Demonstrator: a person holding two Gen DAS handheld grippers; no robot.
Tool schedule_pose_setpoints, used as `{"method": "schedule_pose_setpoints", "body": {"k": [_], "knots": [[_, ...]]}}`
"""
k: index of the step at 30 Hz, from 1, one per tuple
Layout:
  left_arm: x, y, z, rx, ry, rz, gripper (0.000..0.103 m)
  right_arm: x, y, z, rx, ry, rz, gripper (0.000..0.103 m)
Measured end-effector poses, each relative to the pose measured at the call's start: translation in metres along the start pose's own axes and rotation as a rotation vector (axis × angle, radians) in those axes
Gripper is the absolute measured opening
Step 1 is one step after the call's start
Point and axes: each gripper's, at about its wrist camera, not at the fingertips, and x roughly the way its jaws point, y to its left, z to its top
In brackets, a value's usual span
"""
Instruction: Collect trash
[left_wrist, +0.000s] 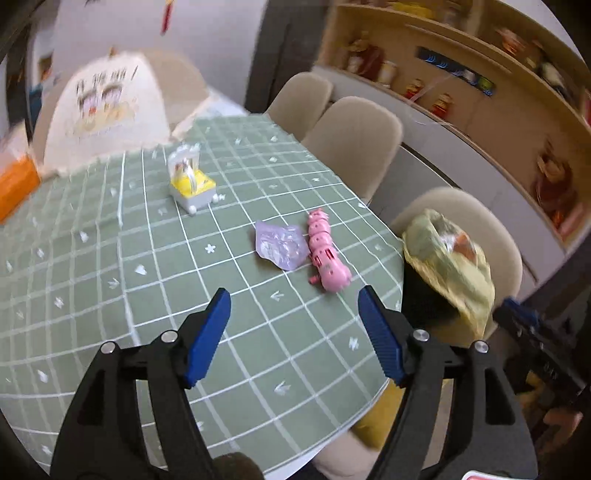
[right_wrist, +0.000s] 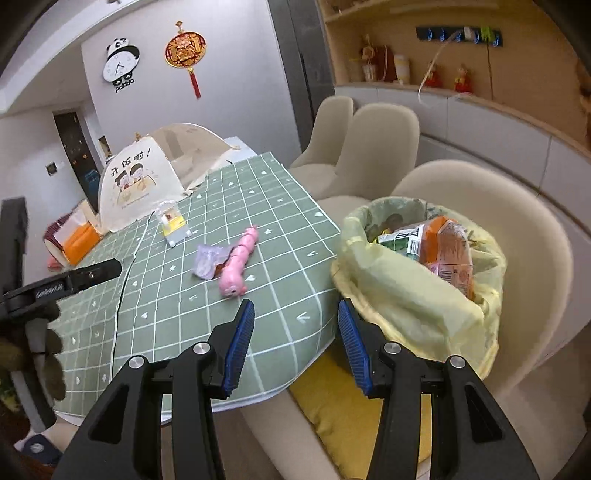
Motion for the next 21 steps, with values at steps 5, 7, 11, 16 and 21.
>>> {"method": "schedule_pose_setpoints", "body": {"k": [5, 7, 11, 16, 21], "knots": [[-0.03, -0.014, -0.027, 0.109, -0.069, 0.058, 0.068, -0.029, 0.034, -0.027, 0.004, -0.052, -0.051, 0.045], [-0.037, -0.016, -0.035, 0.128, -0.067, 0.092, 0.068, -0.038, 0.049, -0.04, 0.002, -0.053, -0.077, 0.045], [-0.054, -0.02, -0.047, 0.166, -0.092, 0.065, 0.067, -0.049, 0.067, -0.056, 0.029, -0.033, -0.077, 0.045], [-0.073, -0.024, -0.059, 0.211, -0.108, 0.054, 0.067, -0.066, 0.088, -0.071, 0.029, -0.072, -0.108, 0.045], [-0.08, -0.022, -0.065, 0.235, -0.108, 0.053, 0.066, -0.078, 0.1, -0.075, 0.023, -0.091, -0.12, 0.045]]}}
